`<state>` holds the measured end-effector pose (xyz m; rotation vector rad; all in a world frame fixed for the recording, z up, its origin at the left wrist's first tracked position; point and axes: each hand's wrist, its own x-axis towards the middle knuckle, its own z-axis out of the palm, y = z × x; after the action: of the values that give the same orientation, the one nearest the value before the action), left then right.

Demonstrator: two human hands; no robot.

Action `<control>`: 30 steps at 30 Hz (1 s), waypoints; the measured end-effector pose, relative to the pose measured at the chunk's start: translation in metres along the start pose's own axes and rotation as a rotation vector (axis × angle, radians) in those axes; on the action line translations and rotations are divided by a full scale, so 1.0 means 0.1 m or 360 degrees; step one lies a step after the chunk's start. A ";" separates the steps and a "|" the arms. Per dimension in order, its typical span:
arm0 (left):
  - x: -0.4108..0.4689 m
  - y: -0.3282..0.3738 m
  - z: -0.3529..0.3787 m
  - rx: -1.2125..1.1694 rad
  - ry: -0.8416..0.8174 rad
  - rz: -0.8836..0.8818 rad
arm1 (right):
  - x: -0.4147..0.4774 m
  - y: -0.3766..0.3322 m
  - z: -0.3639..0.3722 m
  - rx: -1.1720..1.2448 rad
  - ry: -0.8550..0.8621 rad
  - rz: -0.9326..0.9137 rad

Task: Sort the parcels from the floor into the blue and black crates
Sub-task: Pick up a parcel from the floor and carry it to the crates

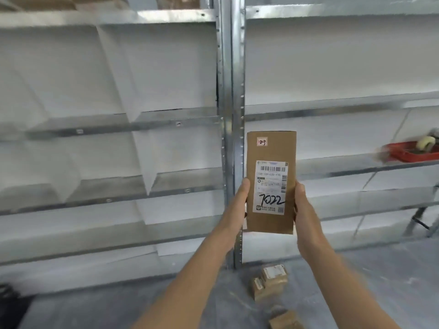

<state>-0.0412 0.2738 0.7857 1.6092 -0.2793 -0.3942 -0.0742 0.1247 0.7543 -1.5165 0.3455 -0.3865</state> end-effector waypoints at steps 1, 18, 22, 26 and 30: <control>-0.07 -0.03 -0.24 -0.0028 0.0073 -0.0004 | -0.02 0.01 0.23 0.0001 -0.0068 0.0010; -1.86 -0.54 -4.12 -0.0131 0.1119 -0.0084 | -1.22 0.21 4.56 -0.0069 -0.1085 0.0193; -2.28 -0.74 -4.68 -0.0190 0.1414 -0.0114 | -1.53 0.29 5.28 -0.0105 -0.1314 0.0196; -2.63 -0.89 -5.09 -0.0310 0.1675 -0.0192 | -1.81 0.38 5.92 -0.0152 -0.1586 0.0199; -2.89 -0.99 -5.43 -0.0421 0.1972 -0.0206 | -2.02 0.48 6.49 -0.0180 -0.1840 0.0235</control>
<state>-0.0841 0.8933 0.7373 1.3430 0.7863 0.4850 0.0394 0.7956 0.7207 -1.5673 -0.4421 0.6460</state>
